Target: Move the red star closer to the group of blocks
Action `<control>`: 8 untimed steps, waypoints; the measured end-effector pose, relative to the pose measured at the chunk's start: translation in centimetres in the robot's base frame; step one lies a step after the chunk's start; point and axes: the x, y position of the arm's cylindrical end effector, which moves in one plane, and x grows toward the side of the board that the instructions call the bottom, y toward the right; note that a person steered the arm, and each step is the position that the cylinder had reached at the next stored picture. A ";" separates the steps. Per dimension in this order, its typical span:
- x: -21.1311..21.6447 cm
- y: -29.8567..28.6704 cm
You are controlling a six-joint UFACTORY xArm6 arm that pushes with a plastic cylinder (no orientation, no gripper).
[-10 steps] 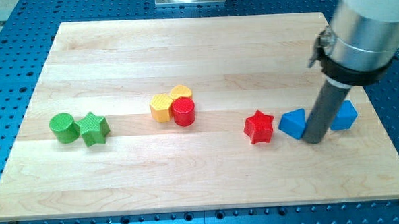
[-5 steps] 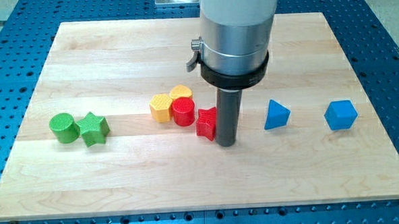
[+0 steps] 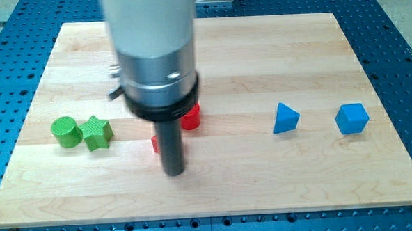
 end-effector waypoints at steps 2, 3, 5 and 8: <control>1.5 -1.3; -0.1 -1.3; -1.0 -0.3; -1.8 2.0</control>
